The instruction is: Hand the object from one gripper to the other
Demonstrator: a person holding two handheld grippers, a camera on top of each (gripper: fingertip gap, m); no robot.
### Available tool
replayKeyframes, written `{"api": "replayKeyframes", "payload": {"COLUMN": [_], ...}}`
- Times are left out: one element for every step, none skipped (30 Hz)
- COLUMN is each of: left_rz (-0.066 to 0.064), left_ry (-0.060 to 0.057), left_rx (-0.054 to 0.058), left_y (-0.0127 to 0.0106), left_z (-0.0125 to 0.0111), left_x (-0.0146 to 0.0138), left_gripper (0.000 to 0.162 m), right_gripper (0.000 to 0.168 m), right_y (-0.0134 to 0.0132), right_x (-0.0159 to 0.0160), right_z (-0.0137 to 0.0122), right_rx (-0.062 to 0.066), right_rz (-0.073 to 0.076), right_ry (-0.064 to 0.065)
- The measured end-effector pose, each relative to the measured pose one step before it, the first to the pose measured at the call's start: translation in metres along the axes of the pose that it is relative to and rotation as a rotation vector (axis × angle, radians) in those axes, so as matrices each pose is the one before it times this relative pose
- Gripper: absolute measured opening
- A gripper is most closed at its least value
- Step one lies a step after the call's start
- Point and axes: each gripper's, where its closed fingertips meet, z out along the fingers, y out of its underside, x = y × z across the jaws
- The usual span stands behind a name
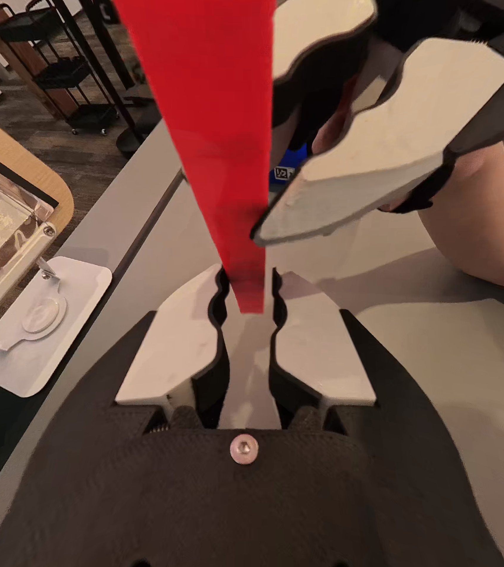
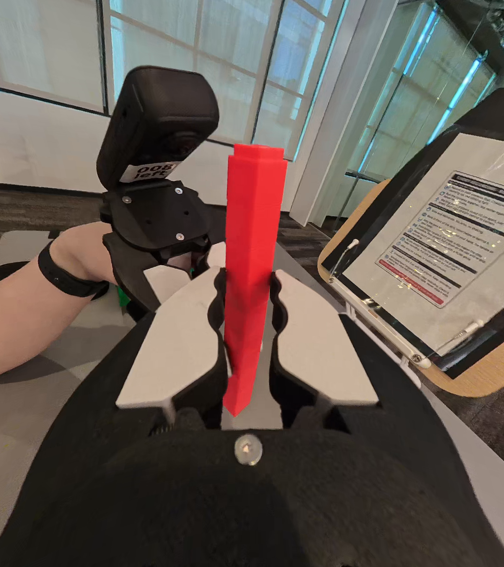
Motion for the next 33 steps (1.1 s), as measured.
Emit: {"api": "replayKeyframes", "payload": {"left_rz": [-0.0132,-0.0139,-0.0156,-0.0198,-0.0228,-0.0281,-0.0379,-0.0522,-0.0597,-0.0547,-0.0419,-0.0192,0.0075,0.0206,0.0133,0.0028,-0.0066,-0.0159,-0.0219,-0.0205,-0.0206,-0.0184,-0.012,-0.0134,-0.02,-0.0085,-0.0014,-0.0026,-0.0033,0.0053,0.0098,0.0058,0.0049], "left_ry": [0.0,-0.0045,-0.0132,-0.0143,-0.0037,0.0093,0.0223,0.0297,0.039,0.0517,0.0527,0.0278,-0.017,-0.0543,-0.0696,-0.0497,-0.0152,0.0124,0.0237,0.0192,0.0008,0.0002,0.0163,0.0263,0.0062,-0.001,-0.0041,-0.0041,-0.0058,-0.0045,-0.0004,0.0005,-0.0018], "left_rx": [-0.0091,-0.0069,0.0049,0.0253,0.0429,0.0503,0.0545,0.059,0.058,0.0476,0.0307,0.0096,-0.0126,-0.0243,-0.0257,-0.0152,0.0023,0.0113,0.0045,-0.0107,-0.0201,-0.0173,-0.0097,0.0102,0.0262,0.0198,0.0153,0.0202,0.0195,0.0133,0.0083,0.0045,0.0089], "left_y": [0.00187,0.00137,-0.00065,-0.00393,-0.00699,-0.00874,-0.00966,-0.01028,-0.0101,-0.00847,-0.00602,-0.00265,0.00099,0.0034,0.00378,0.00232,-0.00032,-0.00147,-0.00026,0.00232,0.00347,0.00303,0.00216,-0.00154,-0.00361,-0.00269,-0.00185,-0.00273,-0.00259,-0.00184,-0.00108,-0.0004,-0.0011], "left_z": [-0.00178,-0.00287,-0.00443,-0.00583,-0.00699,-0.00784,-0.00822,-0.00819,-0.00774,-0.00687,-0.00595,-0.00439,-0.00295,-0.00184,-0.00086,0.00029,0.00121,0.00178,0.00244,0.00304,0.00347,0.00344,0.00326,0.0024,0.00109,0.00073,0.00053,0.00014,0.00011,0.00023,0.0004,0.00044,0.00031], "left_x": [-0.00111,-0.00169,-0.0032,-0.00328,-0.00136,0.001,0.00333,0.00465,0.00585,0.00817,0.00897,0.00646,0.00141,-0.00357,-0.00646,-0.00495,-0.00139,0.00115,0.00132,-0.00046,-0.00383,-0.00423,-0.00187,-0.00015,-0.0027,-0.00322,-0.00319,-0.00293,-0.00257,-0.00189,-0.00082,-0.00037,-0.00085], "left_gripper": [0.039,0.053,0.058,0.06,0.06,0.06,0.058,0.055,0.053,0.051,0.051,0.052,0.055,0.059,0.064,0.067,0.067,0.067,0.062,0.055,0.053,0.046,0.034,0.026,0.025,0.023,0.022,0.022,0.022,0.022,0.022,0.022,0.023], "right_gripper": [0.028,0.028,0.028,0.028,0.028,0.028,0.028,0.028,0.028,0.028,0.028,0.028,0.028,0.028,0.028,0.028,0.028,0.028,0.028,0.028,0.028,0.028,0.028,0.028,0.028,0.028,0.028,0.028,0.028,0.028,0.028,0.028,0.028], "right_y": [-0.00097,-0.00109,-0.00007,0.00021,-0.00041,-0.00127,-0.00176,-0.00093,-0.00083,-0.00127,-0.00054,0.00006,-0.00054,-0.00103,-0.00178,-0.00187,-0.00116,-0.00057,-0.00007,0.00055,0.00004,-0.00057,-0.0001,0.00081,0.00138,0.00123,0.00023,-0.00007,0.00022,0.00025,0.00041,0.00028,-0.0001], "right_x": [0.00529,0.00552,0.00554,0.00632,0.00543,0.00194,0.00026,0.0018,0.00041,-0.00207,-0.00129,-0.00122,-0.00272,-0.00242,-0.00062,-0.00076,-0.00145,-0.00209,-0.00212,-0.00124,-0.00078,-0.00097,-0.0007,-0.00041,0.00022,0.00047,-0.00005,-0.00022,-0.00009,-0.00052,-0.00061,-0.00041,-0.00081], "right_z": [-0.00117,-0.00151,-0.0014,-0.00147,-0.00139,-0.00121,-0.00118,-0.00126,-0.00106,-0.00073,-0.00017,0.00067,0.00124,0.00096,0.00013,-0.00022,-0.00009,0.00035,0.00052,0.00067,0.00051,0.00035,0.00064,0.00079,0.00062,0.0001,-0.00052,-0.00066,-0.00004,0.00044,0.00051,0.00023,0.00003], "right_rx": [0.0076,0.0111,0.0037,0.0024,0.0078,0.0156,0.0172,0.0072,0.0029,0.0057,-0.0004,-0.0057,-0.0007,0.0017,0.0067,0.0075,0.0013,-0.002,-0.0038,-0.008,-0.0055,-0.0034,-0.0064,-0.0115,-0.0123,-0.0051,0.0054,0.0068,0.0017,-0.003,-0.0051,-0.002,0.0037], "right_rz": [-0.013,-0.0363,-0.0575,-0.0766,-0.0868,-0.0979,-0.1131,-0.1259,-0.1419,-0.142,-0.1072,-0.0533,-0.0137,-0.0041,-0.0197,-0.0392,-0.0407,-0.0297,-0.0212,-0.0181,-0.02,-0.0209,-0.0148,-0.0102,-0.0119,-0.0141,-0.0132,-0.0065,0.0043,0.0081,0.0048,0.0023,0.0028], "right_ry": [0.0385,0.0426,0.0462,0.0581,0.0582,0.0398,0.0367,0.0542,0.0498,0.0346,0.0343,0.023,-0.0001,-0.0021,0.0119,0.0131,0.0065,0.0015,-0.0014,0.0057,0.0082,0.0055,0.0056,0.0053,0.0103,0.0116,0.0067,0.005,0.0027,-0.0014,-0.0013,0.0011,-0.0015]}}
